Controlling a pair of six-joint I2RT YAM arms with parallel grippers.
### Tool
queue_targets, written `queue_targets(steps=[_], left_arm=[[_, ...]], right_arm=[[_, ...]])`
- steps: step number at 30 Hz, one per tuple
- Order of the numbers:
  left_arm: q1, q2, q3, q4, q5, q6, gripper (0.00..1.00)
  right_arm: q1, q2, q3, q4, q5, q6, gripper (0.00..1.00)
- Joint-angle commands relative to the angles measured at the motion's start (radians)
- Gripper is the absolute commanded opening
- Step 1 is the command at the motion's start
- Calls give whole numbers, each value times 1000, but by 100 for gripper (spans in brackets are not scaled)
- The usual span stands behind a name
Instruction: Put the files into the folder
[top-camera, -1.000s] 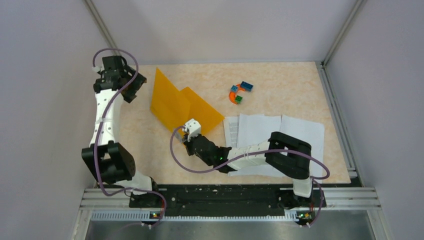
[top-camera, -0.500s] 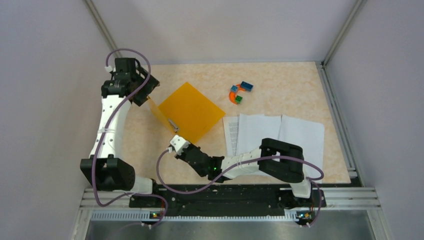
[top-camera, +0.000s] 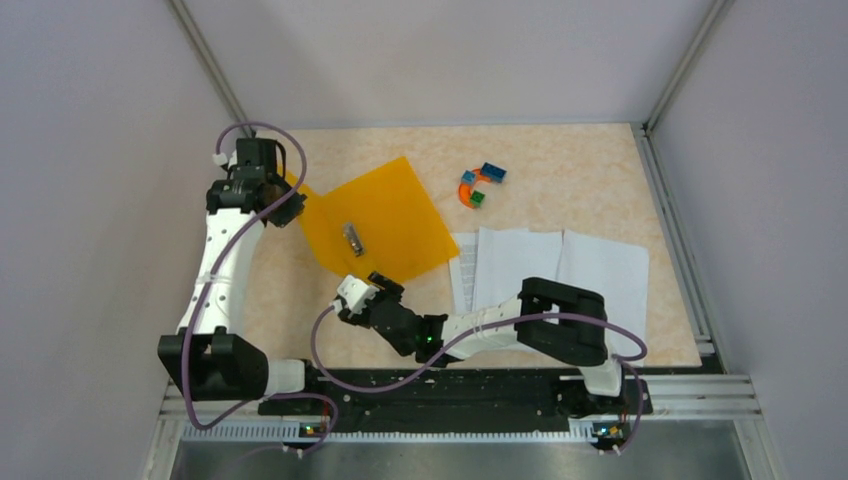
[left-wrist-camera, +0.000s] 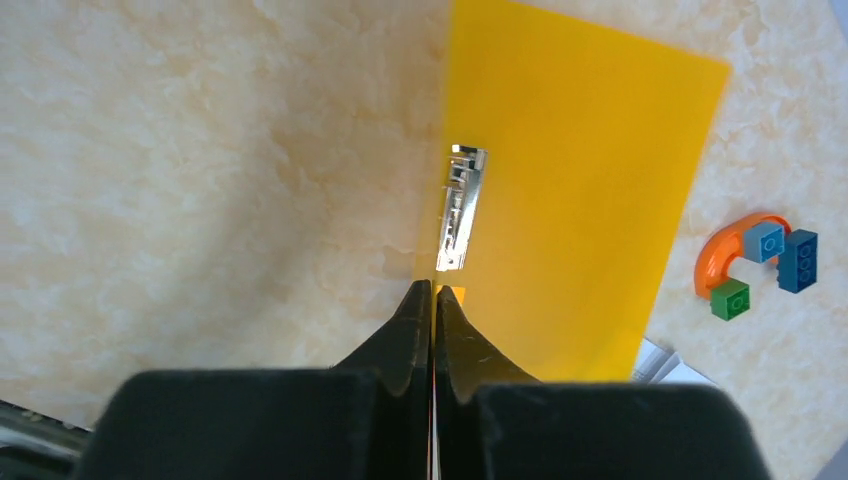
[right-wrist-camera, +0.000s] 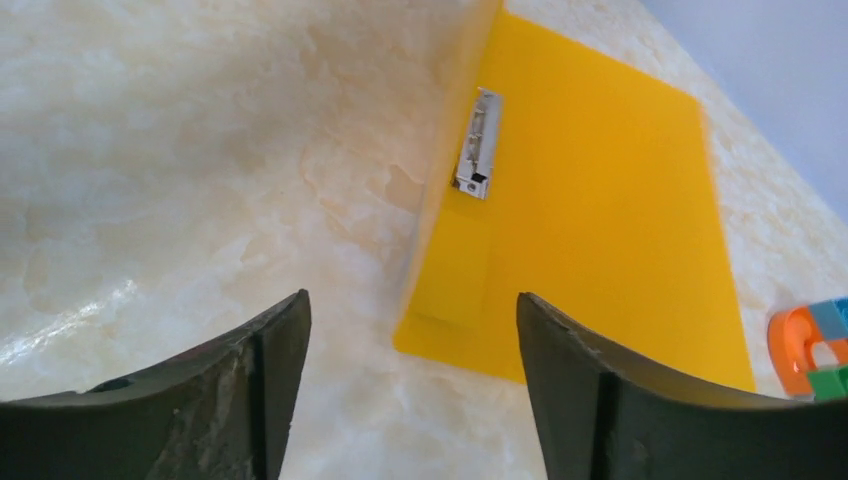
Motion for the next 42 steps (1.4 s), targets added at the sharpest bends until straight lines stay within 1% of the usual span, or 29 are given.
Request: queue_targets(steps=[1,4,5,6,8,10,15,17,20,23,27,29,32,34,38,42], left_arm=[[-3,-17,83,51,-79,78,0],[-3,-7,114,134,-37,146,0],[-3,-3,119,158,-20,181,0],[-2,2,122,179,-2,204,0],[-2,-3,120,232,64,249,0],[-2,-18,109,289,117,269,0],[-3,-44,168,378,250,293,0],[-2,-56,203,402,283,301,0],[-3,-79,247,447,345,315,0],[-3,-87,281,486,411,313,0],[-3,-95,310,509,486,275,0],[-3,-92,329,511,533,252,0],[-3,-91,343,525,610,213,0],[-2,-95,338,537,647,190,0],[-4,-112,298,582,708,143,0],[-4,-132,258,631,772,99,0]], right_arm=[[17,-158,39,-90,-79,41,80],[2,-267,43,-198,-172,105,87],[-11,-301,53,-247,-228,135,88],[-25,-333,58,-299,-251,168,89],[-56,-406,68,-381,-330,223,91],[-86,-463,70,-429,-374,270,92],[-220,-556,117,-570,-434,401,94],[-290,-593,117,-590,-479,454,94],[-401,-635,115,-600,-590,527,95],[-501,-641,125,-608,-689,584,95],[-624,-644,134,-616,-755,624,95],[-709,-650,123,-609,-824,657,96],[-877,-653,87,-550,-1005,746,96],[-956,-658,62,-521,-1083,767,97],[-1066,-649,21,-482,-1198,804,99],[-1140,-641,-56,-376,-1267,866,99]])
